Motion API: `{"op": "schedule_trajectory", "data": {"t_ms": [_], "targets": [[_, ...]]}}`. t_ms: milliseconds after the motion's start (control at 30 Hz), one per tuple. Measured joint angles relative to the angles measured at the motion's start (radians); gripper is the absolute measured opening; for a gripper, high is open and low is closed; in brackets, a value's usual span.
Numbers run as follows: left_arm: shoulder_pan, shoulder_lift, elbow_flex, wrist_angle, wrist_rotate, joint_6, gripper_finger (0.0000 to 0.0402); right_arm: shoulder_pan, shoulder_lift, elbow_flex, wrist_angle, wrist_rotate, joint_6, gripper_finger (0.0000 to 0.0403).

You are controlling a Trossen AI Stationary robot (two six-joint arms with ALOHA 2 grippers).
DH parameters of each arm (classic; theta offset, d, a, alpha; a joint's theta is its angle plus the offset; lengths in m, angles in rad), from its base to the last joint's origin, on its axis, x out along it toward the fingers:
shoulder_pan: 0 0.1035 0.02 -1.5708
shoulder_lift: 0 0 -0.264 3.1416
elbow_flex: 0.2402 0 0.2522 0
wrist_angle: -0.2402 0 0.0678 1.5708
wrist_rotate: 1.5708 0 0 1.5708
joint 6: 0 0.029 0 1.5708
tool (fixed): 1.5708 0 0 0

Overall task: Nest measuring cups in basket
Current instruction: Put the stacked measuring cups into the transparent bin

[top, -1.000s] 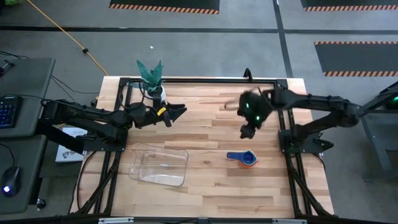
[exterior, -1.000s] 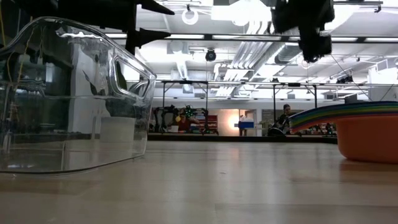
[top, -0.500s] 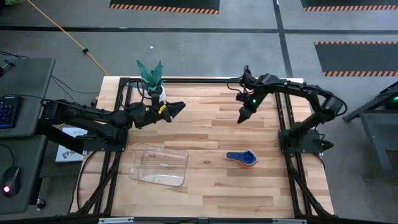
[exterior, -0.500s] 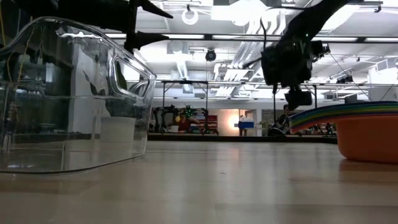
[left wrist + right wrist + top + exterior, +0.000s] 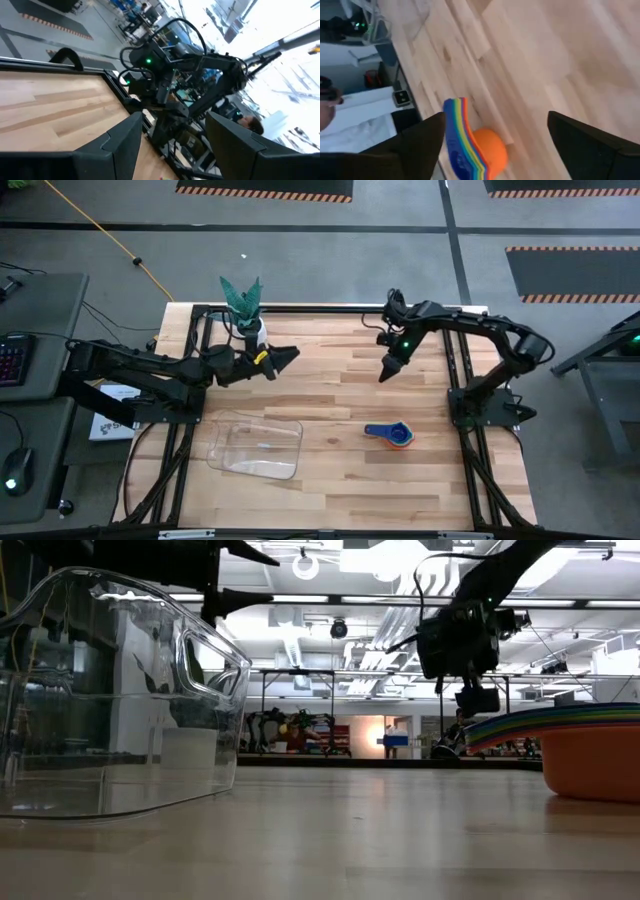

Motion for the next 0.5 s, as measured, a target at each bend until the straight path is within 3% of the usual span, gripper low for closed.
{"op": "schedule_trajectory", "data": {"t_ms": [133,200,333,400,433,500], "targets": [[-0.001,0.000,0.000,0.000,0.011,0.005,0.0211,0.078,0.015,0.000,0.019,-0.011,0.008,0.0385],[0.000,0.000,0.000,0.001,0.011,0.006,0.0211,0.127,0.016,0.000,0.034,0.034,-0.027,0.0395],[0.000,0.000,0.000,0.001,0.008,0.015,0.0211,0.194,0.016,0.001,0.065,0.202,-0.111,0.0376],[0.000,0.000,0.000,0.000,0.007,0.018,0.0211,0.209,0.015,0.007,0.071,0.230,0.036,0.0371],[0.000,0.000,0.000,0.001,0.007,0.027,0.0211,0.218,0.015,0.003,0.091,0.209,0.060,0.0370],[0.000,0.000,0.000,0.000,0.008,0.038,0.0211,0.235,0.015,-0.022,0.098,0.040,-0.025,0.0371]]}}
